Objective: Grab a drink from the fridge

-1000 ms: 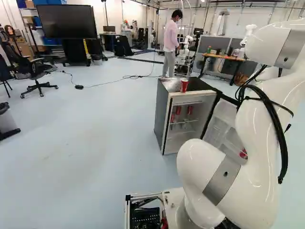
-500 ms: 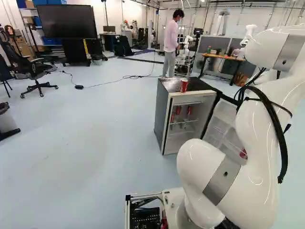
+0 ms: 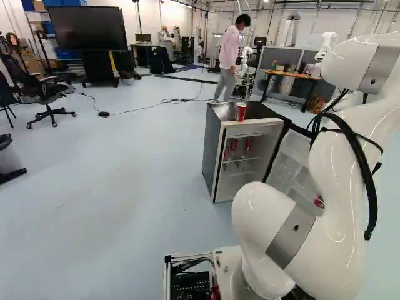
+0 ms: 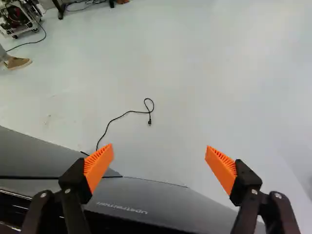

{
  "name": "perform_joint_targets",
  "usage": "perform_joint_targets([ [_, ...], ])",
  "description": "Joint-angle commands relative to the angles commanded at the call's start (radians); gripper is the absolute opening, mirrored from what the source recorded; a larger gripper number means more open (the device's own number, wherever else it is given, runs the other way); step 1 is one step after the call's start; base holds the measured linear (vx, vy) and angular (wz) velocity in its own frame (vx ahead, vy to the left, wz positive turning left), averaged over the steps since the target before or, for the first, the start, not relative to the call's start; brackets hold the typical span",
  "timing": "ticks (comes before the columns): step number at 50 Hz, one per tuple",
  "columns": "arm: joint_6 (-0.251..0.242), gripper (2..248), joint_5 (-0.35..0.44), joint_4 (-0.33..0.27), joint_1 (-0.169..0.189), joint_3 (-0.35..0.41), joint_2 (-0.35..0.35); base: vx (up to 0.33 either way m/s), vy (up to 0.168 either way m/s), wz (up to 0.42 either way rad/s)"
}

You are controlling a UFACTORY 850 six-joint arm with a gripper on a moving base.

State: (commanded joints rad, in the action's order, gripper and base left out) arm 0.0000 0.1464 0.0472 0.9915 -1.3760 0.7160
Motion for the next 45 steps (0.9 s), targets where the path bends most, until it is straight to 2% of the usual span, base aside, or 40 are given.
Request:
perform_joint_targets([
  [16, 0.0, 247, -0.058, -0.009, 0.0, 0.0, 0.0, 0.0, 0.0, 0.0],
  [45, 0.0, 247, -0.063, -0.01, 0.0, 0.0, 0.0, 0.0, 0.0, 0.0],
])
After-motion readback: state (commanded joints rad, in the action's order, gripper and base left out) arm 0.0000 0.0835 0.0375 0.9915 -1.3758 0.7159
